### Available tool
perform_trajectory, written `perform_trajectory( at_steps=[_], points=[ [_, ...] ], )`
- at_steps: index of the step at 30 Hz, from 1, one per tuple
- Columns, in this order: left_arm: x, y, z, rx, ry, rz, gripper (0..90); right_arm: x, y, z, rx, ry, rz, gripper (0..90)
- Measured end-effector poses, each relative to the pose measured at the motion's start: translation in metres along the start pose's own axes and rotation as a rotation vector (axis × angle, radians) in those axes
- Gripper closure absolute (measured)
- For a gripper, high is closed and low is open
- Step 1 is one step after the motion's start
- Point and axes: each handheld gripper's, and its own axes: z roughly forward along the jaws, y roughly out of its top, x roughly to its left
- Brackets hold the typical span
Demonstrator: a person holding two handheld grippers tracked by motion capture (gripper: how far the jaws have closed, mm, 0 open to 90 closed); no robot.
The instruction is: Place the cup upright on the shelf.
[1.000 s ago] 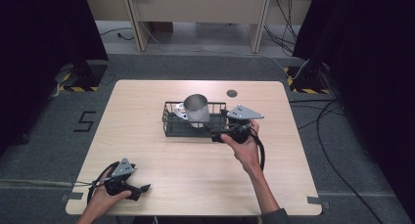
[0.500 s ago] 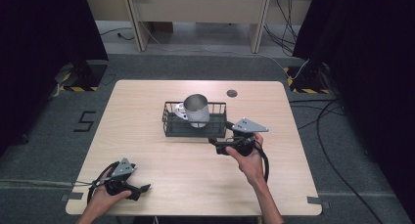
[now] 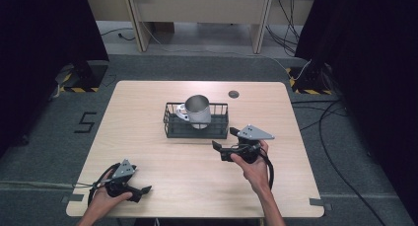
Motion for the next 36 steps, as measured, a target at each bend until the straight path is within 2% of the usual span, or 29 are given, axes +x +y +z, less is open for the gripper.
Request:
perform_trajectory(
  at_steps=[12,26,36],
  points=[
    [0.0,0.0,0.0,0.0,0.0,0.0,0.0,0.005,-0.015,-0.013,-0.003,-0.014,-0.01,15.4],
    [0.0,0.0,0.0,0.0,0.0,0.0,0.0,0.015,-0.039,-0.022,0.029,-0.016,-0.018,15.5],
    [0.0,0.0,0.0,0.0,0.0,0.0,0.0,0.013,-0.06,-0.035,0.043,-0.023,0.016,15.7]
  ],
)
